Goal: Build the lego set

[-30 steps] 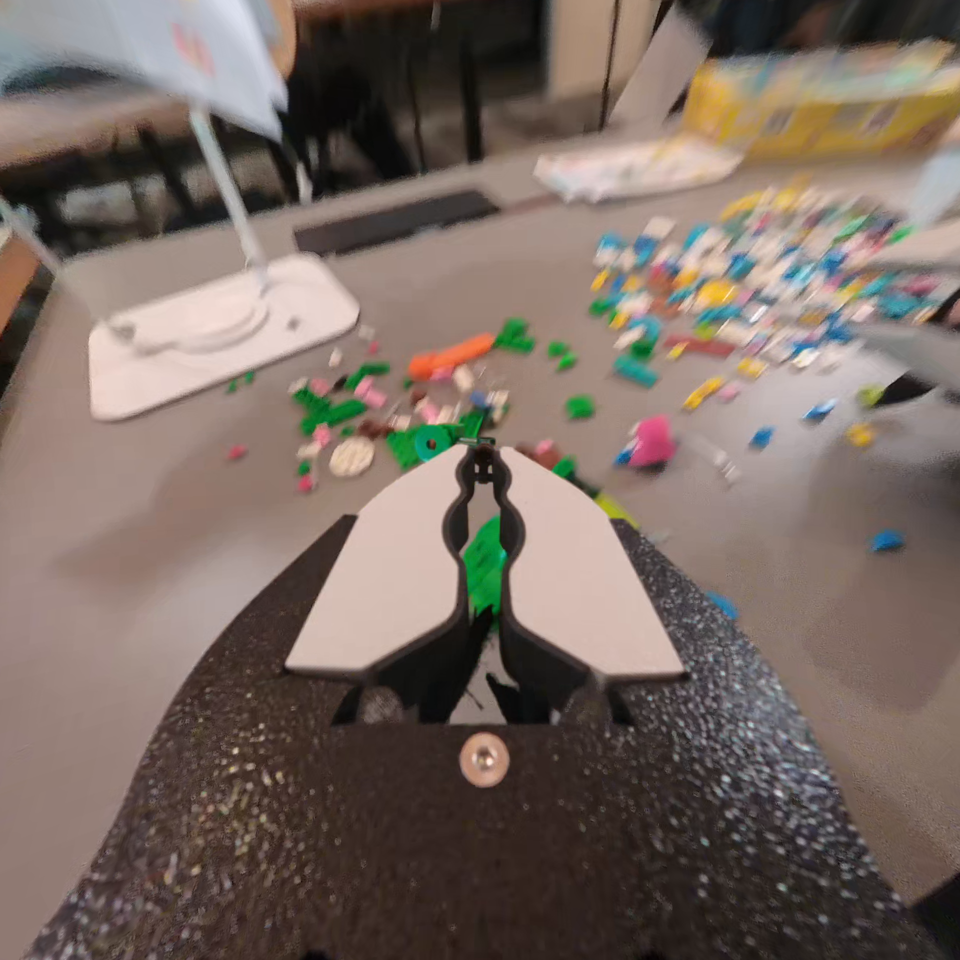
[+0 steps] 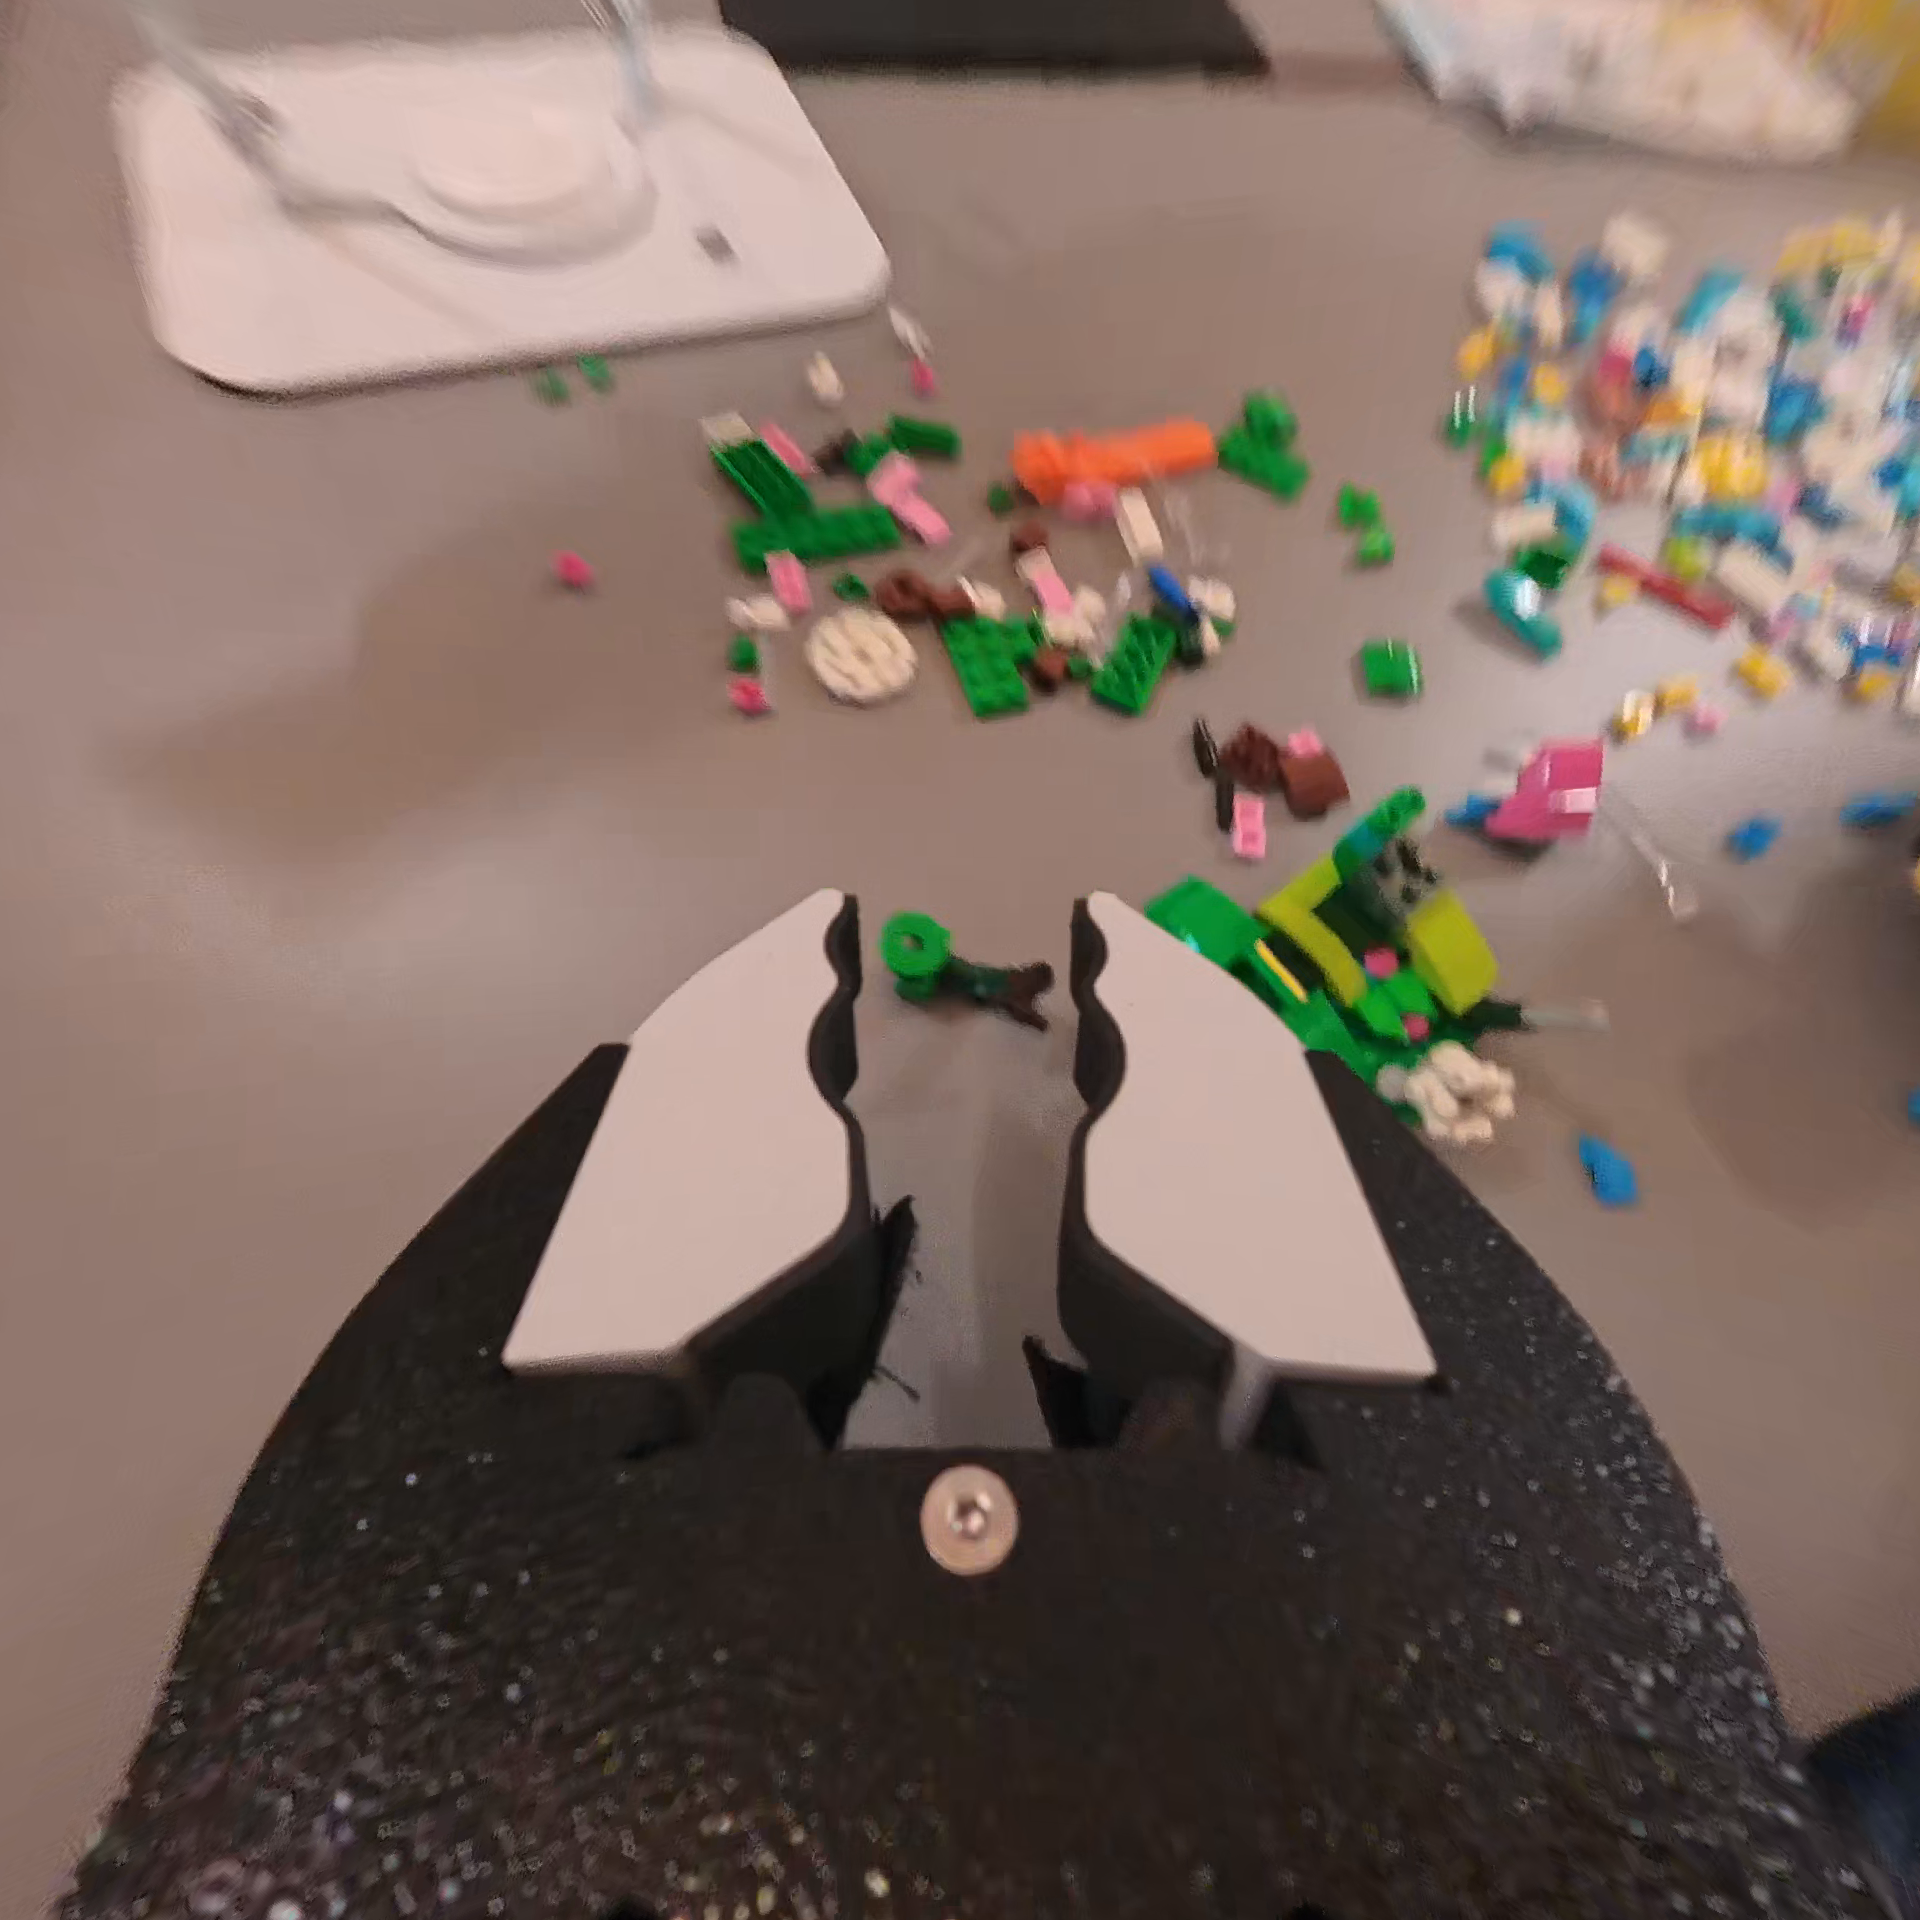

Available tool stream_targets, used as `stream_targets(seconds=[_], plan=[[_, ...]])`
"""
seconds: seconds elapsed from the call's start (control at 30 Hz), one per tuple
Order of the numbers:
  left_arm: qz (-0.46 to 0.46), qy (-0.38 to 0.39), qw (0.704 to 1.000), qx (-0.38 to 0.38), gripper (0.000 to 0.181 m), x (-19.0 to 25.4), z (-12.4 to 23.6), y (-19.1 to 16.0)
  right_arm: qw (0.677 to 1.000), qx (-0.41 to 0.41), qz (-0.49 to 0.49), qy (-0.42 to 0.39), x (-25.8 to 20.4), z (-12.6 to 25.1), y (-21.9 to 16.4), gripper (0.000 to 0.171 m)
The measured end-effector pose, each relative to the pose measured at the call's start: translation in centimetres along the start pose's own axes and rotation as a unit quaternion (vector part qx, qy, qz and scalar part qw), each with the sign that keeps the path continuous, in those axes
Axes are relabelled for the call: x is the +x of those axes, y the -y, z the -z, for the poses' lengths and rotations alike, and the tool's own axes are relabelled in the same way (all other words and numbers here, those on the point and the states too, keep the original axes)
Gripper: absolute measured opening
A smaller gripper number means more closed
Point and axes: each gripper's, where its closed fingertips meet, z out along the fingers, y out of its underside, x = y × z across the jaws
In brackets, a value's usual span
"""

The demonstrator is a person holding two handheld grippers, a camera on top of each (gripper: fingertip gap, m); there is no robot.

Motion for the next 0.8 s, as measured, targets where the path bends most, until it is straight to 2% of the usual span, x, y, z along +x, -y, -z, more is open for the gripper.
stream_targets(seconds=[0.03,0.17,0.3,0.4,0.57,0.63,0.7,0.8], plan=[[0.016,0.019,0.999,0.045,0.037,-1.0,0.8,1.0,1.0,0.001,-0.003,-0.001,0.1,0.0,0.0,0.011],[0.054,0.09,0.979,0.172,0.03,-4.6,3.0,3.0,1.0,0.002,-0.014,-0.007,0.5,0.1,-0.2,0.011],[0.053,0.15,0.959,0.236,0.026,-7.4,1.9,3.4,1.0,-0.002,-0.025,-0.012,0.9,0.0,-0.6,0.011],[0.061,0.158,0.938,0.302,0.022,-7.6,2.7,4.4,1.0,-0.009,-0.023,-0.015,0.9,-0.1,-0.9,0.011],[0.016,0.174,0.917,0.358,0.018,-7.0,4.0,5.4,1.0,-0.023,0.005,-0.012,0.6,-0.3,-1.2,0.013],[0.009,0.176,0.913,0.368,0.017,-6.8,4.3,5.7,0.999,-0.027,0.036,-0.01,0.5,-0.4,-1.0,0.015],[0.011,0.17,0.909,0.381,0.015,-6.6,4.6,5.9,0.992,-0.04,0.115,-0.017,1.2,-0.6,-0.4,0.016],[0.03,0.154,0.903,0.4,0.014,-6.4,4.8,6.3,0.982,-0.033,0.185,-0.005,2.3,-2.9,2.3,0.015]])
